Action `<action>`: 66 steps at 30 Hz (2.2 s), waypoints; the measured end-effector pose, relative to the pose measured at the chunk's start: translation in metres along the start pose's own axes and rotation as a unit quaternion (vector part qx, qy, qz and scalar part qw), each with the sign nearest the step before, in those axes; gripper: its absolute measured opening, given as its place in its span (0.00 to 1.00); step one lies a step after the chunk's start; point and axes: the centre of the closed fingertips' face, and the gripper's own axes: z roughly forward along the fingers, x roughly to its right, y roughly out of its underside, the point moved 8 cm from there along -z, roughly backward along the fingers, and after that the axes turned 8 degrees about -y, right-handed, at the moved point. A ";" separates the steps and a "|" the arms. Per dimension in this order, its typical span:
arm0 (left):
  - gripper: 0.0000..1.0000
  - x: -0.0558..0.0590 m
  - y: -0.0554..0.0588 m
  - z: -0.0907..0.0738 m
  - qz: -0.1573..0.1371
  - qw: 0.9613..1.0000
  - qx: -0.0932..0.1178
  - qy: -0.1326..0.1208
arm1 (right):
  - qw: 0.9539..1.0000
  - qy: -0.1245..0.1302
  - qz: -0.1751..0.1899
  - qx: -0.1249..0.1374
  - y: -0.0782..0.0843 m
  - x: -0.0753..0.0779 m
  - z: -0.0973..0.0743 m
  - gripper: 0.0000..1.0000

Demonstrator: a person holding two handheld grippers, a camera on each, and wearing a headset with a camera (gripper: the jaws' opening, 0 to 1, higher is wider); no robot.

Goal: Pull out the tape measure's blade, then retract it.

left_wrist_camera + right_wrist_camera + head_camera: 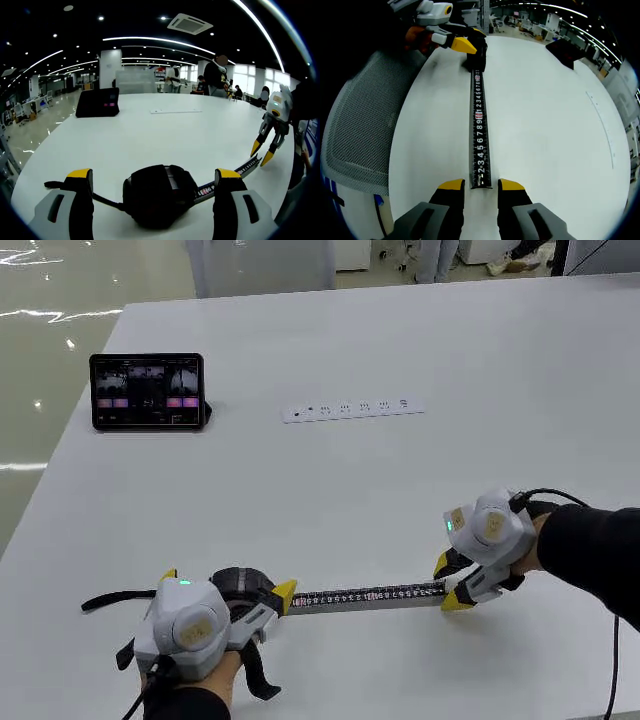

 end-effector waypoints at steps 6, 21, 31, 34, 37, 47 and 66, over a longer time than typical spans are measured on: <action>0.98 0.001 0.000 0.001 0.002 1.000 0.001 -0.001 | 1.000 0.004 -0.009 -0.003 0.001 -0.001 0.002 0.15; 0.88 0.003 0.004 0.002 0.006 1.000 -0.008 -0.001 | 1.000 -0.001 -0.018 -0.015 0.000 0.002 0.003 0.11; 0.68 0.009 0.010 0.005 0.005 0.999 -0.032 0.015 | 1.000 0.002 -0.002 -0.022 -0.002 0.002 0.004 0.11; 0.65 0.009 0.011 0.006 0.006 0.999 -0.037 0.013 | 1.000 0.001 0.003 -0.023 -0.001 0.003 0.004 0.11; 0.63 0.005 0.012 0.007 -0.007 0.998 -0.055 0.004 | 1.000 0.000 0.013 -0.024 -0.002 0.004 0.004 0.11; 0.60 0.006 0.010 0.008 0.008 0.997 -0.079 0.008 | 0.999 -0.003 0.015 -0.033 -0.003 0.004 0.005 0.10; 0.60 0.006 0.010 0.009 0.003 0.996 -0.084 0.013 | 0.999 -0.003 0.019 -0.036 -0.009 0.004 0.007 0.10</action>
